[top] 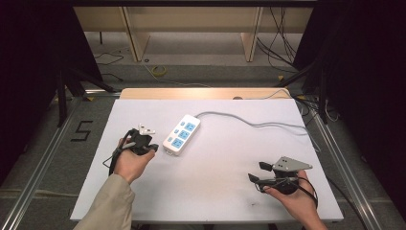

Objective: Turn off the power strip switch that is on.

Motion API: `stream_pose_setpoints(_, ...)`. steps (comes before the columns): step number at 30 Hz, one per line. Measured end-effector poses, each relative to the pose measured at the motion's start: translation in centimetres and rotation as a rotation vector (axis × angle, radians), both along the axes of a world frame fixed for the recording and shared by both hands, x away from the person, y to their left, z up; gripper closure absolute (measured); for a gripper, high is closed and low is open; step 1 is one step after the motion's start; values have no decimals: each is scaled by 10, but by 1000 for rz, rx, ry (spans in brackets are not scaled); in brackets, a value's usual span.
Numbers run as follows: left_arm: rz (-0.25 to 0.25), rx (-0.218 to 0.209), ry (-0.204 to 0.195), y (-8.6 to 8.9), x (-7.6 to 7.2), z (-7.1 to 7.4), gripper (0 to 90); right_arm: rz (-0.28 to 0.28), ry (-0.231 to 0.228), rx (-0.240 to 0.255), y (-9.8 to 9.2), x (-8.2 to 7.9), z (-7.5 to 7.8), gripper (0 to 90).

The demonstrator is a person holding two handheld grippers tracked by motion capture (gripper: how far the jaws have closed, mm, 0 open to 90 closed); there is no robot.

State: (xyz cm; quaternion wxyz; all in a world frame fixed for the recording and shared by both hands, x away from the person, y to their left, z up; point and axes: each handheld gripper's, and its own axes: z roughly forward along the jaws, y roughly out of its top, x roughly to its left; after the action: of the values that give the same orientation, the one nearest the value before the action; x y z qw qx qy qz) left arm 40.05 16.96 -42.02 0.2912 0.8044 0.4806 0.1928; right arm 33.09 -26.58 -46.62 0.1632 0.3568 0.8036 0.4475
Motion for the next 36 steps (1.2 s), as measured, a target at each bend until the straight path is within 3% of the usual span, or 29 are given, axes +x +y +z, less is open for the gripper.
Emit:
stream_pose_setpoints(20, 4, -16, 1, -5, 9, 3, 897, 0, -6, 4, 0, 0, 0, 368)
stream_pose_setpoints(36, -11, 29, -15, -8, 14, 5, 898, -1, -6, 3, 0, 0, 1, 368)
